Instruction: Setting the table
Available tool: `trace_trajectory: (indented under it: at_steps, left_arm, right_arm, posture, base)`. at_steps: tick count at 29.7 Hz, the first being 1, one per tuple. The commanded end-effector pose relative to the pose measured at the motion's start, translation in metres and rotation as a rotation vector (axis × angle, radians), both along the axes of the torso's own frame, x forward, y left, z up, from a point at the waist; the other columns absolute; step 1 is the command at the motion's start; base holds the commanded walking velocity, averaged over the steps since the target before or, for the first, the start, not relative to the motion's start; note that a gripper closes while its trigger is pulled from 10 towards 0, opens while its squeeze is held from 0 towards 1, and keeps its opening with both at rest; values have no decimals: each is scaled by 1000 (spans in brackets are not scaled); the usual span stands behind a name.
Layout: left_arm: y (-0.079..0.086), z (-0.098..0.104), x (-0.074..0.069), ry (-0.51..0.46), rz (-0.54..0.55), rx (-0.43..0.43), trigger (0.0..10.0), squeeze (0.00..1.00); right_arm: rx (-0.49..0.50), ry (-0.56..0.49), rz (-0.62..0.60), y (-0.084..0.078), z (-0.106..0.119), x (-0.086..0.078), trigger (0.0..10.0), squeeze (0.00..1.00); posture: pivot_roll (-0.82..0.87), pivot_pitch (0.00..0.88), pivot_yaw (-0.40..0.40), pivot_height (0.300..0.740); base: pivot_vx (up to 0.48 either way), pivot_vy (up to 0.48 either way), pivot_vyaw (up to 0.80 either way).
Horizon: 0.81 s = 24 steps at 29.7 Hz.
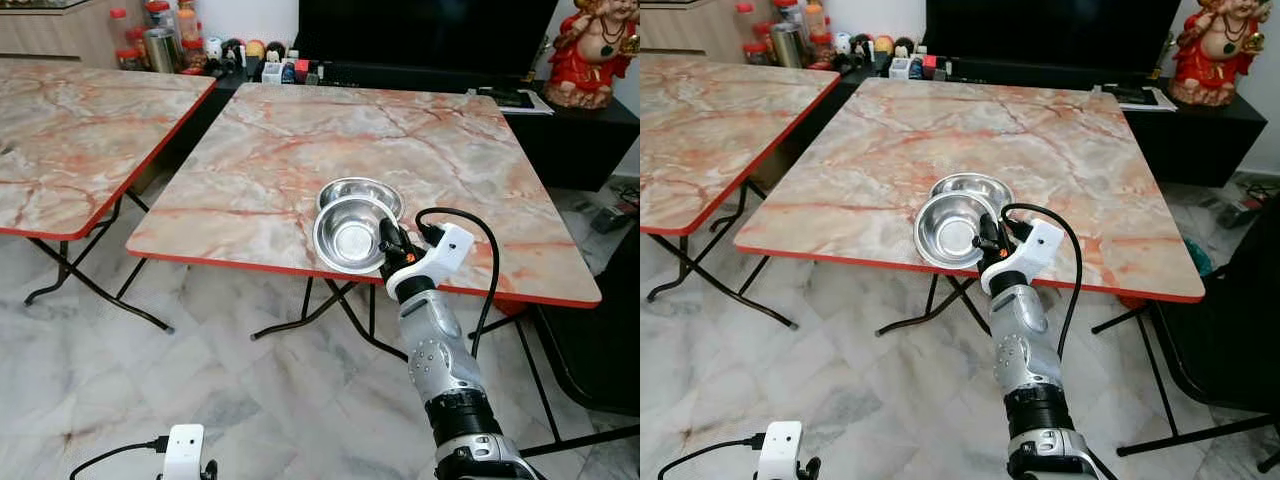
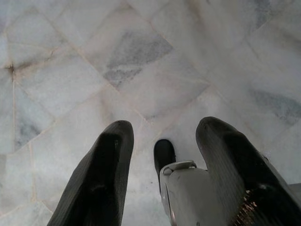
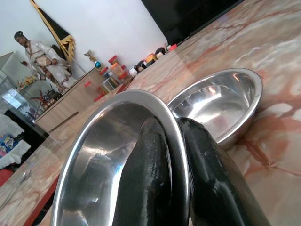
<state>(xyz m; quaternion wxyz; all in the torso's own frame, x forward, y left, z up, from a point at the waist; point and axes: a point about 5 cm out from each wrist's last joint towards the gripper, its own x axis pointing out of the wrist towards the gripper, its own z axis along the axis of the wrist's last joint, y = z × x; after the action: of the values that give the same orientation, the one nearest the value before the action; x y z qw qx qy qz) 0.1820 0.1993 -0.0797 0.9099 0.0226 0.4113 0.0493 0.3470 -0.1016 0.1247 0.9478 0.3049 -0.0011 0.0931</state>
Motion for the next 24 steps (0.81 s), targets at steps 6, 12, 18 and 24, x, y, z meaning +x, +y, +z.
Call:
trace_trajectory:
  at_steps: [6, 12, 18, 24]
  left_arm:
    - [1, 0, 0, -4, 12, 2, 10000, 0]
    - [2, 1, 1, -6, 16, 3, 10000, 0]
    - [4, 1, 0, -5, 17, 6, 10000, 0]
    - [4, 1, 0, -4, 16, 9, 10000, 0]
  right_arm:
    - [9, -23, 15, 9, 8, 2, 10000, 0]
    - [12, -19, 20, 10, 9, 3, 10000, 0]
    - [5, -32, 13, 11, 10, 2, 10000, 0]
    - [5, -31, 9, 10, 9, 2, 10000, 0]
  posture:
    - [-40, 0, -31, 740]
    - [-37, 0, -30, 740]
    - [-36, 0, -25, 740]
    - [-37, 0, -21, 740]
  base:
    - [253, 0, 0]
    - [269, 0, 0]
    - [292, 0, -347]
    - [295, 0, 0]
